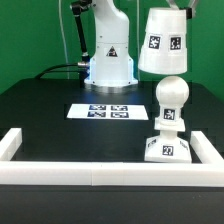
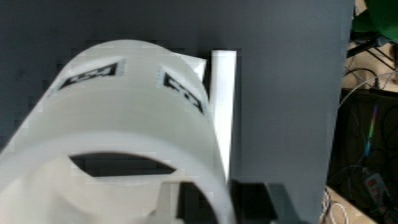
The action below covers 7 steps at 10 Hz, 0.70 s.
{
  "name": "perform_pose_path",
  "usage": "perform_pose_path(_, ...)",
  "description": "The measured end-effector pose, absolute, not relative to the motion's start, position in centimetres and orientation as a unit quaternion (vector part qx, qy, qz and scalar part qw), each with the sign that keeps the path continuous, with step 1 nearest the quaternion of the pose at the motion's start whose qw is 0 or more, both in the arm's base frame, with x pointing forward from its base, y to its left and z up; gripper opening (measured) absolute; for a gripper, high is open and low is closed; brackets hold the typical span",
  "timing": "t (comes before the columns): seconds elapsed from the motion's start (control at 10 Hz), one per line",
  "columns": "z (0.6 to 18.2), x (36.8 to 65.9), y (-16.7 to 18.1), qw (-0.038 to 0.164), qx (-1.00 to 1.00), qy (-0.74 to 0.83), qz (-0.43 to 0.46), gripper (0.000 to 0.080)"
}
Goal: Assemble lamp
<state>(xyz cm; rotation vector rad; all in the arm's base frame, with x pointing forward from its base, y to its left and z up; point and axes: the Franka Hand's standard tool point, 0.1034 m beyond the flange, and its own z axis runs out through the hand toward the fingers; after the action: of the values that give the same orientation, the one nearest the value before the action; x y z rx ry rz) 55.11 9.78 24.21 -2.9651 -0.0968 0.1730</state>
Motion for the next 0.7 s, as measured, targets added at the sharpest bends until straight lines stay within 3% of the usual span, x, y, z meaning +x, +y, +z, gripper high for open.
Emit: perform_pose_path(0.7, 19.7, 55.7, 11.2, 0.074, -0.996, -0.03, 0.05, 0.0044)
